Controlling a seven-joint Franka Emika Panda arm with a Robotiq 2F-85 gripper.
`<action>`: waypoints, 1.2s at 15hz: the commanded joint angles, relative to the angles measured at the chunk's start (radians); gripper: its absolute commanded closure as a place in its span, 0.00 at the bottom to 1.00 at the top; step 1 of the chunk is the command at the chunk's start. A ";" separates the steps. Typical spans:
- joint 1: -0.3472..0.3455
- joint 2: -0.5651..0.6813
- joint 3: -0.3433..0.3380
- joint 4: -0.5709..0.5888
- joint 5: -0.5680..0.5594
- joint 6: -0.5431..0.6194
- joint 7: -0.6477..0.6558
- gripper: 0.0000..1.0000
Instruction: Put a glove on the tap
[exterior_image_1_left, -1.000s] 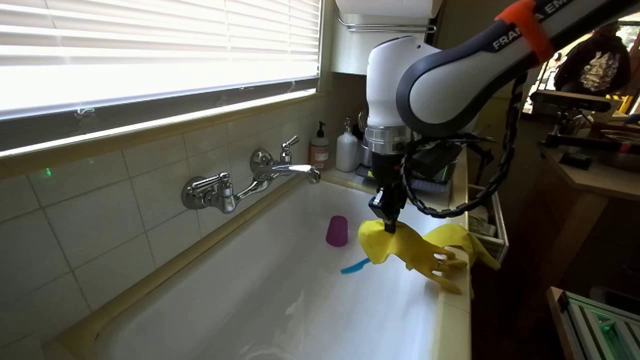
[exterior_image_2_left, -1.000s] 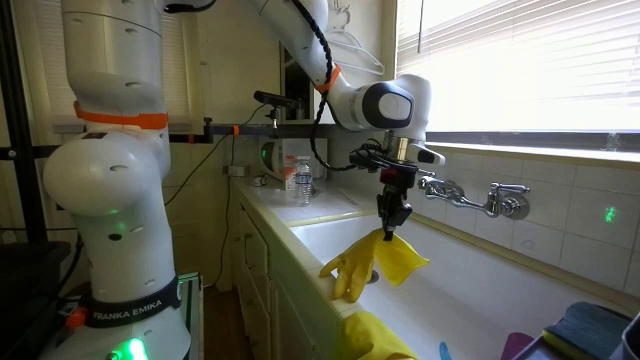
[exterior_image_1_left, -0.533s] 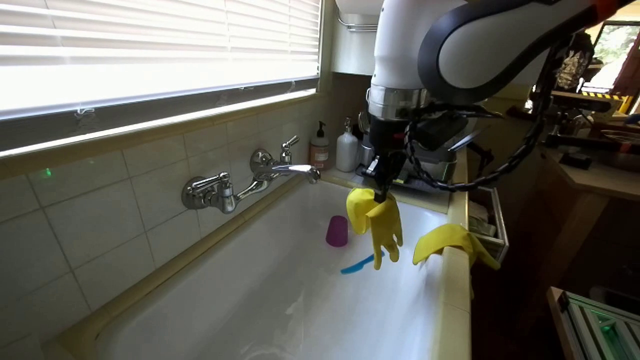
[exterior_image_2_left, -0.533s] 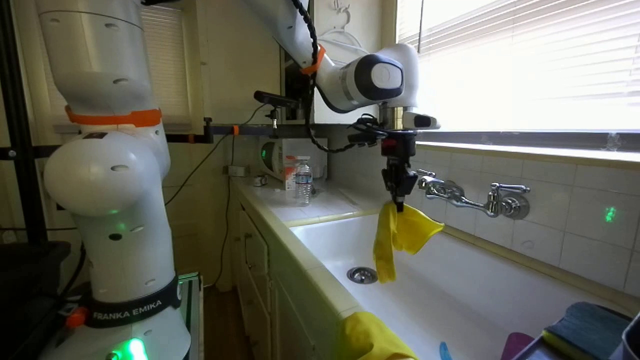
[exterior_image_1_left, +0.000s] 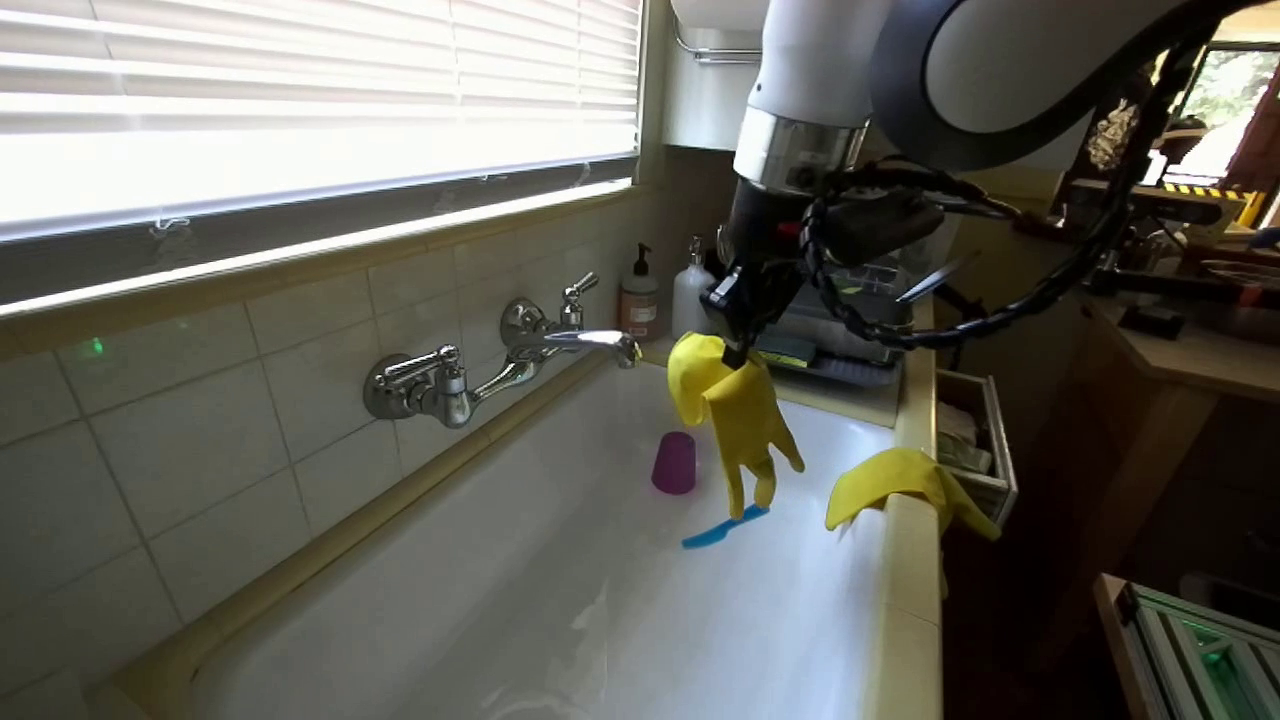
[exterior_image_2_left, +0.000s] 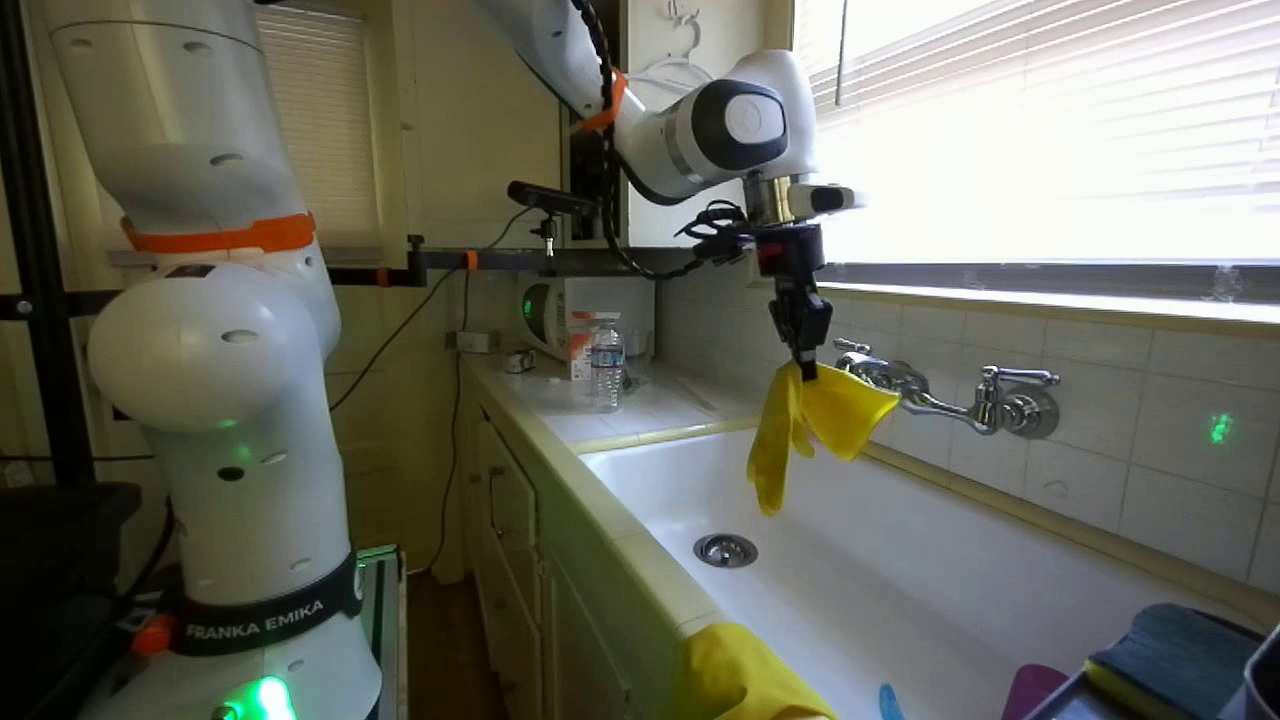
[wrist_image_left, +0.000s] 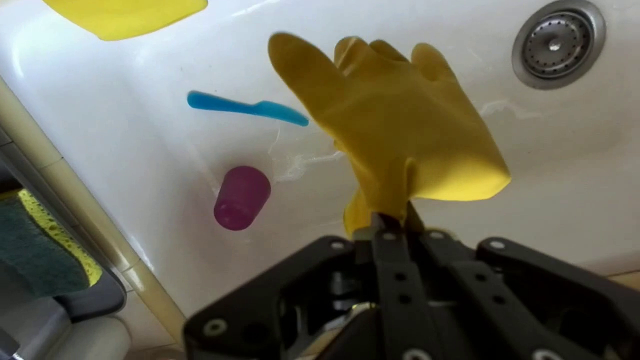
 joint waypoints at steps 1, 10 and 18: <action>-0.005 -0.022 0.019 -0.008 -0.025 0.052 0.078 0.99; -0.014 -0.032 0.045 0.008 -0.025 0.188 0.215 0.99; -0.026 -0.010 0.073 0.042 -0.076 0.297 0.361 0.99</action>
